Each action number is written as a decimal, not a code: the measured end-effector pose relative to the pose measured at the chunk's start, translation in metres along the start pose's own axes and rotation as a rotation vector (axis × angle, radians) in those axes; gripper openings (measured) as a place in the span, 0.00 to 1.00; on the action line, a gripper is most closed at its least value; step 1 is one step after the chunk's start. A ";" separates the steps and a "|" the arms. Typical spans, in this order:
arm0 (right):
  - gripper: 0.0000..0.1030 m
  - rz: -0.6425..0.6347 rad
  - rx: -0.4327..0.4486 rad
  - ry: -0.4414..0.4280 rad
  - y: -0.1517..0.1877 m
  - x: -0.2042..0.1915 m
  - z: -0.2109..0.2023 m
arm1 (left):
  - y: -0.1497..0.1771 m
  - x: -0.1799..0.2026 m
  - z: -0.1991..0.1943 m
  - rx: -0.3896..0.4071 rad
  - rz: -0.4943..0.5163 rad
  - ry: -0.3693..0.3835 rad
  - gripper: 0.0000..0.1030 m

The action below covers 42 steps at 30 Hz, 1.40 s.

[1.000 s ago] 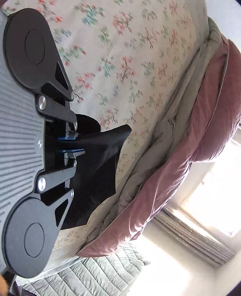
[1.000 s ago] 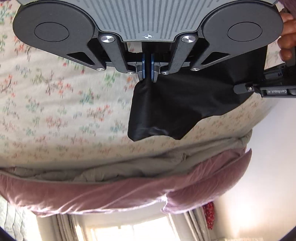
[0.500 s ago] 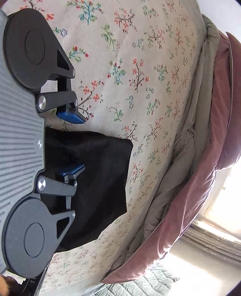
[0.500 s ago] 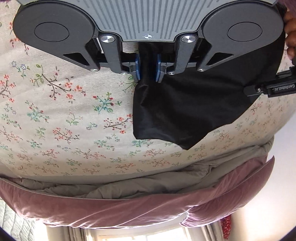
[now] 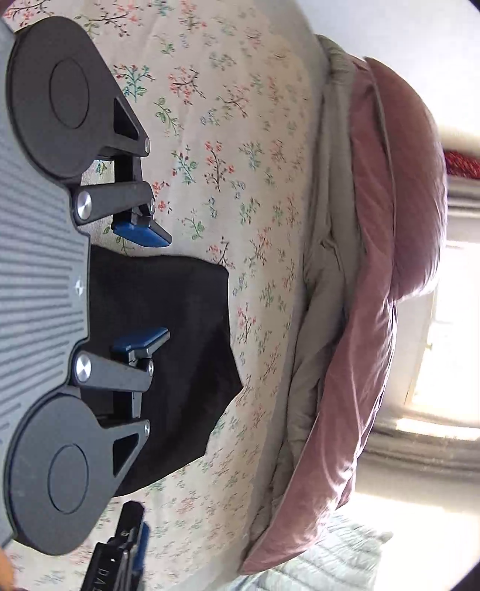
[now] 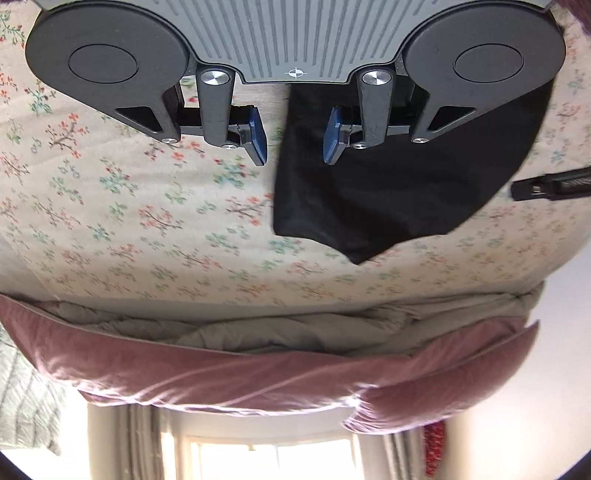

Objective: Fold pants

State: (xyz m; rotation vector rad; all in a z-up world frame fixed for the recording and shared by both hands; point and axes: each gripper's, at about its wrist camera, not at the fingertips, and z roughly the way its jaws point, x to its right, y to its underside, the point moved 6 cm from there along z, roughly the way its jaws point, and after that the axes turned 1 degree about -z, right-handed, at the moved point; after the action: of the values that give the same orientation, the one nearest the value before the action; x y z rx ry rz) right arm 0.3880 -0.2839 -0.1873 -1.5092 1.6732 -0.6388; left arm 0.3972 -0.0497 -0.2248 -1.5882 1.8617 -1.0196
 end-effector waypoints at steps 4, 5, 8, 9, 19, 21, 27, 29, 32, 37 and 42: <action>0.32 -0.016 -0.026 -0.083 0.007 -0.020 -0.005 | 0.019 -0.003 0.024 -0.111 -0.028 0.026 0.59; 0.31 -0.018 -0.051 -0.090 0.012 -0.024 -0.002 | 0.024 -0.006 0.031 -0.136 -0.030 0.007 0.59; 0.29 0.004 -0.181 -0.068 0.036 -0.021 0.024 | 0.028 -0.015 0.040 -0.159 -0.047 0.008 0.65; 0.29 0.005 -0.196 -0.064 0.042 -0.018 0.031 | 0.027 -0.017 0.040 -0.165 -0.064 0.015 0.64; 0.32 0.056 -0.120 -0.055 0.027 -0.017 0.004 | 0.022 -0.012 0.014 -0.159 -0.057 -0.008 0.64; 0.33 0.056 -0.106 -0.059 0.025 -0.020 -0.005 | 0.019 -0.006 0.001 -0.133 -0.005 -0.036 0.67; 0.40 0.046 -0.035 -0.087 0.026 -0.038 -0.048 | 0.016 -0.002 -0.040 -0.087 0.043 -0.088 0.76; 0.41 0.024 -0.005 -0.081 0.027 -0.043 -0.064 | 0.017 -0.005 -0.056 -0.074 0.048 -0.087 0.79; 0.45 -0.015 0.047 -0.075 0.025 -0.051 -0.088 | 0.018 -0.010 -0.075 -0.038 0.061 -0.106 0.84; 0.60 -0.021 0.107 -0.058 0.030 -0.060 -0.117 | 0.032 -0.012 -0.110 -0.030 0.072 -0.119 0.90; 0.69 0.003 0.125 -0.066 0.044 -0.069 -0.148 | 0.053 -0.012 -0.151 0.008 0.084 -0.113 1.00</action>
State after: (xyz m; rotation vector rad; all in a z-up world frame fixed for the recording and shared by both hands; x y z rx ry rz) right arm 0.2415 -0.2284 -0.1226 -1.4235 1.5569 -0.6726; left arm 0.2518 -0.0014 -0.1764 -1.5172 1.8293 -0.8813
